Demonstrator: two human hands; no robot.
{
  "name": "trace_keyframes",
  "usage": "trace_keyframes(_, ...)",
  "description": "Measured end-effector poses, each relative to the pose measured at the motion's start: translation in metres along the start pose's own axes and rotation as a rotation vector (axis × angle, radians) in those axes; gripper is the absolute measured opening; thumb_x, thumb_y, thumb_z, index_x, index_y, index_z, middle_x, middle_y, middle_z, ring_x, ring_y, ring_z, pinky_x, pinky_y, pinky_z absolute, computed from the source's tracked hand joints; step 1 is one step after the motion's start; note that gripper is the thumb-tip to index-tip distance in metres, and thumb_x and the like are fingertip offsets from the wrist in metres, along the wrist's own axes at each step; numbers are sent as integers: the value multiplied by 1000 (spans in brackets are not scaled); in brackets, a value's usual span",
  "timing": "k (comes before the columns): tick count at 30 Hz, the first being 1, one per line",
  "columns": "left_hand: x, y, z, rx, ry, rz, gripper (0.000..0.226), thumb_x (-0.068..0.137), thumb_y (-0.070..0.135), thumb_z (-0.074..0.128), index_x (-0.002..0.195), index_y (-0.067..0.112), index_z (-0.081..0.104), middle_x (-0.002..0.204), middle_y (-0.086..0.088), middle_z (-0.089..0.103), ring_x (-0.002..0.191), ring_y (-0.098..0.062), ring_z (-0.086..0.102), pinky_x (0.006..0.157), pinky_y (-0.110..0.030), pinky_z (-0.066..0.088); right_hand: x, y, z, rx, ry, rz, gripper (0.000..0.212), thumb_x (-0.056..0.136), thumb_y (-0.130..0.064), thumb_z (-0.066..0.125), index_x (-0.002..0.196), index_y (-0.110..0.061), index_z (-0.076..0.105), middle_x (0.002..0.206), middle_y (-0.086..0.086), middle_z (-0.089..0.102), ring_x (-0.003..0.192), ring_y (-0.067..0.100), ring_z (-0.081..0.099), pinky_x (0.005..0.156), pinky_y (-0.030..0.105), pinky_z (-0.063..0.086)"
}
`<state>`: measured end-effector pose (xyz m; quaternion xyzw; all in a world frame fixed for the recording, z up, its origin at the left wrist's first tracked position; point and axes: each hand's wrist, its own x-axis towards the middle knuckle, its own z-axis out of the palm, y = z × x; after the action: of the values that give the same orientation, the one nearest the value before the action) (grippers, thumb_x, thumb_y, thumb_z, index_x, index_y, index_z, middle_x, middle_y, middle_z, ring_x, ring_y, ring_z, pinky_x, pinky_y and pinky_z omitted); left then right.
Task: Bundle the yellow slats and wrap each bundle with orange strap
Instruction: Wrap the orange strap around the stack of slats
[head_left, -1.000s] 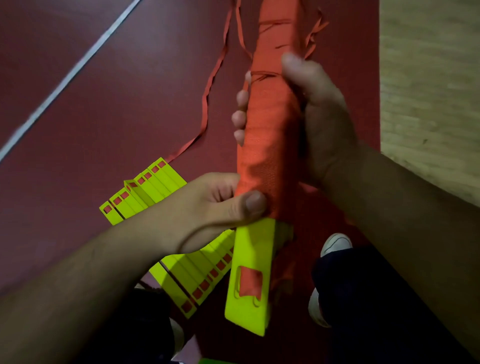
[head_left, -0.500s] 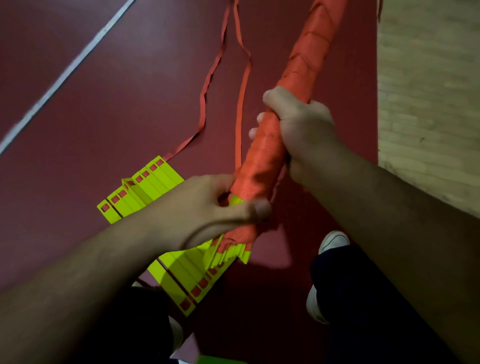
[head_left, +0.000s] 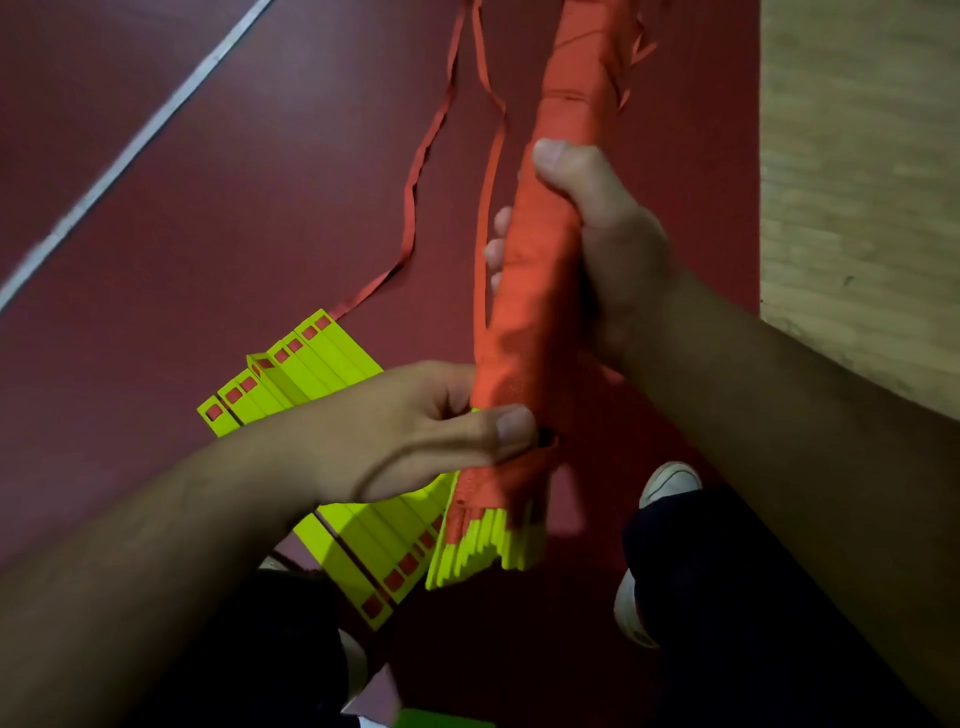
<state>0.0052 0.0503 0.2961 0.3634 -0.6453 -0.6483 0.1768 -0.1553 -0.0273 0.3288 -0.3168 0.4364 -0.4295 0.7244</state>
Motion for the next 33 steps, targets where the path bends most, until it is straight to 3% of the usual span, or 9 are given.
trace_keyframes(3, -2, -4, -10, 313, 13, -61, 75, 78, 83, 51, 88, 9, 61, 76, -18, 54, 67, -23, 44, 63, -52, 48, 6, 7, -2, -148, 87, -68, 16, 90, -25, 66, 89, -11, 59, 70, 12, 61, 53, 25, 62, 52, 34, 51)
trace_keyframes(6, -3, -2, -9, 409, 45, -121, 90, 68, 94, 43, 94, 11, 65, 78, -14, 61, 64, -19, 51, 62, -43, 48, 9, 13, 0, -247, 162, -165, 23, 84, -22, 75, 94, -8, 60, 71, 15, 63, 54, 30, 64, 51, 40, 54)
trace_keyframes(10, 2, -1, -1, 462, 152, -112, 62, 75, 81, 46, 82, 21, 62, 61, 3, 55, 55, -10, 49, 54, -26, 42, 8, 15, 2, -268, 175, -203, 41, 78, -26, 80, 104, -2, 58, 67, 14, 64, 55, 33, 64, 53, 46, 57)
trace_keyframes(13, 1, 3, -3, 309, 78, -17, 44, 86, 60, 54, 83, 18, 65, 71, 0, 64, 65, -18, 57, 62, -32, 49, 1, 7, 4, -121, 88, -139, 31, 88, -30, 70, 101, -4, 59, 74, 17, 61, 61, 32, 60, 56, 42, 56)
trace_keyframes(17, -3, 13, 5, -17, -112, 112, 19, 95, 23, 50, 81, 24, 63, 76, 19, 60, 72, 4, 55, 66, -15, 44, -8, -6, 0, 141, -253, 94, 55, 87, -57, 47, 110, -7, 55, 81, 15, 62, 71, 28, 64, 70, 40, 57)
trace_keyframes(20, -1, 12, 11, -90, -183, 80, 21, 96, 16, 48, 85, 25, 64, 80, 20, 64, 75, 5, 57, 72, -12, 45, -9, -5, -2, 211, -370, 157, 48, 83, -54, 47, 113, -17, 51, 78, 8, 63, 65, 20, 64, 64, 34, 56)
trace_keyframes(24, 0, 11, 1, 2, -202, -15, 26, 100, 26, 53, 80, 28, 68, 74, 23, 65, 74, 10, 57, 68, -11, 45, -3, 2, -3, 90, -253, 165, 19, 94, -34, 47, 97, -17, 53, 71, 5, 59, 57, 18, 60, 60, 31, 54)
trace_keyframes(29, -3, -9, -16, 679, 104, -81, 55, 85, 72, 53, 75, 17, 57, 62, -5, 52, 56, -15, 39, 53, -26, 38, 5, 14, -1, -140, 47, 10, 15, 91, -22, 63, 90, -8, 60, 71, 14, 61, 56, 25, 62, 57, 39, 55)
trace_keyframes(33, -5, -6, -14, 577, 144, -119, 61, 78, 82, 39, 78, 22, 52, 62, 6, 50, 56, -12, 42, 54, -26, 37, 7, 12, 2, -172, 140, -80, 15, 89, -20, 65, 85, -8, 58, 72, 17, 59, 57, 29, 62, 59, 45, 55)
